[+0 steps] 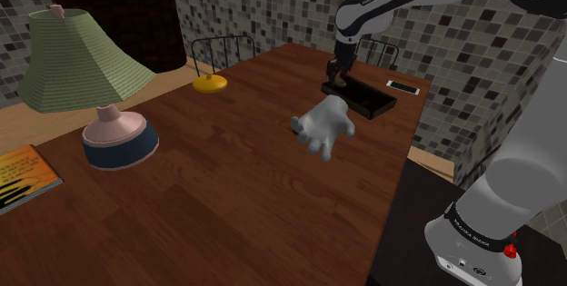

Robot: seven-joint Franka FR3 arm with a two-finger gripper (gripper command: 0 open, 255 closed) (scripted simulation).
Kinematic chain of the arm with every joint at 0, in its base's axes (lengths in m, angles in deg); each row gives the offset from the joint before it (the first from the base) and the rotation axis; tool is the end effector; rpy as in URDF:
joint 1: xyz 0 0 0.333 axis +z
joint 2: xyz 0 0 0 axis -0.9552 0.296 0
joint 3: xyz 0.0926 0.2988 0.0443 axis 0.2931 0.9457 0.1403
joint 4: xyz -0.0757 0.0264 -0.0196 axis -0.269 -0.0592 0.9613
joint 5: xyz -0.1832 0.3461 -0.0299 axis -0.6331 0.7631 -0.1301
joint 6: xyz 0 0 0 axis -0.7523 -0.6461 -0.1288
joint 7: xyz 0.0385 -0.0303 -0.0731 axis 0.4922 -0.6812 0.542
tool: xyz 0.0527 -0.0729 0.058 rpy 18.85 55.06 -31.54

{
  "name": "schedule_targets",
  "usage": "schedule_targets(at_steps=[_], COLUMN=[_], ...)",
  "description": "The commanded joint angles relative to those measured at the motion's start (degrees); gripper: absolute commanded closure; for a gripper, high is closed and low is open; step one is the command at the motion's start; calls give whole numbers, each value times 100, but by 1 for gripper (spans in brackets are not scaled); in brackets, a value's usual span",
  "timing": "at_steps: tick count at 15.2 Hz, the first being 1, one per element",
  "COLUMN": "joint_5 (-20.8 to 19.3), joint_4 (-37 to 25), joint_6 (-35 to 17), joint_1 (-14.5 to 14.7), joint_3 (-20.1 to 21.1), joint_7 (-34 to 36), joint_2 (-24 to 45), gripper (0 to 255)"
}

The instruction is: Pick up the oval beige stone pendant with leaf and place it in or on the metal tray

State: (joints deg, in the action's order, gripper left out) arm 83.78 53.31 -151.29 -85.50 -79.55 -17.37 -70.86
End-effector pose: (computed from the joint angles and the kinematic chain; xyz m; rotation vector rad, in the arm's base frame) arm 0.5776 -0.1653 0.3832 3.1246 -0.0777 0.0648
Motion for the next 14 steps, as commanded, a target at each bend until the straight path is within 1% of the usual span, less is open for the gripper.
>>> schedule_targets(at_steps=[1,7,10,11,14], joint_5=[41,186,271,320,340], joint_4=[-14,-453,-769,-965,-857], joint_6=[-3,134,238,305,105], joint_1=[-166,-655,-907,-1044,-1051], joint_3=[-100,-364,-476,-531,-521], joint_7=[-297,-1112,-1505,-1710,-1725], joint_2=[16,328,548,683,776], gripper=[255,255,255,255,255])
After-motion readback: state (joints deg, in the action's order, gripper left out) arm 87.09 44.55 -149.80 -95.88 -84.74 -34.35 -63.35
